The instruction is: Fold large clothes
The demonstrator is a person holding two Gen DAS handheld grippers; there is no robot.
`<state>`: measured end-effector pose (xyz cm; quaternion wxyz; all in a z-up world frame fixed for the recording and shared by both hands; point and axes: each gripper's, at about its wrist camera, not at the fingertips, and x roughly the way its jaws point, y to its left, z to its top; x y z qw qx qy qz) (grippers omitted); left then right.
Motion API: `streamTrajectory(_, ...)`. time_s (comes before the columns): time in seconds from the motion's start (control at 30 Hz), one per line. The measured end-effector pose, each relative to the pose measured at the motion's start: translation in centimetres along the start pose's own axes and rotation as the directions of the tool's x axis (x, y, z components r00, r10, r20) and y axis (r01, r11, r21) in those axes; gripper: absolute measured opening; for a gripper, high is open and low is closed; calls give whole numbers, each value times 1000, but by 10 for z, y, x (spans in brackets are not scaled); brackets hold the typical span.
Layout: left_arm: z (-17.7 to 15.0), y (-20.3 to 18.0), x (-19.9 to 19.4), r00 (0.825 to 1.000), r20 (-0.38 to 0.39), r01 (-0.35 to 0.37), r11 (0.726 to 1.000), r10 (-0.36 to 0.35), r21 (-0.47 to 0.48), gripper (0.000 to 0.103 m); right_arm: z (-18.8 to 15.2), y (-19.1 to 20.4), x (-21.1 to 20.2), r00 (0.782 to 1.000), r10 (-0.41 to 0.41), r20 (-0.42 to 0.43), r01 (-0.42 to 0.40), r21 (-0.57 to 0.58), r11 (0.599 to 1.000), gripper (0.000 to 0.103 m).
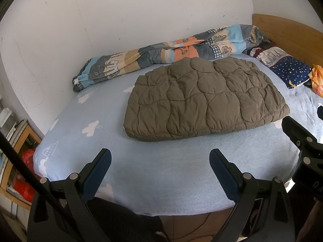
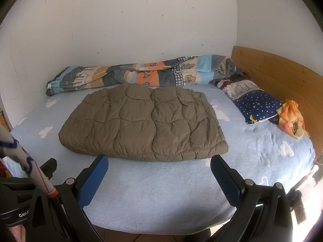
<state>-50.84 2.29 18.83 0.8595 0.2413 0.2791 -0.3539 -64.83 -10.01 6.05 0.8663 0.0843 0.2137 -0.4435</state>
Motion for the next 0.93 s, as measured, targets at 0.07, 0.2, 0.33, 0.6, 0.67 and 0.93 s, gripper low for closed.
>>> streamTrajectory(0.07,-1,0,1,1000,0,-3,1000,3,0,97,-1,-1,0,1000,-1,1,1,2,1000,103)
streamTrajectory(0.2,-1,0,1,1000,1,-2,1000,2,0,97,0,-2,0,1000,1,0,-1,1,1000,103)
streamTrajectory(0.33,-2,0,1,1000,2,-4,1000,4,-1,97,-1,-3,-1,1000,0,1,0,1,1000,103)
streamTrajectory(0.6,-3,1,1,1000,-7,-5,1000,4,-4,97,-1,-4,0,1000,0,-1,0,2,1000,103)
streamTrajectory(0.67,-2,2,1,1000,-10,-5,1000,5,-7,97,-2,-4,-1,1000,-3,-2,3,5,1000,103)
streamTrajectory(0.93,-1,5,16,997,-70,27,1000,-28,-15,97,-1,-3,5,1000,-14,-14,14,12,1000,103)
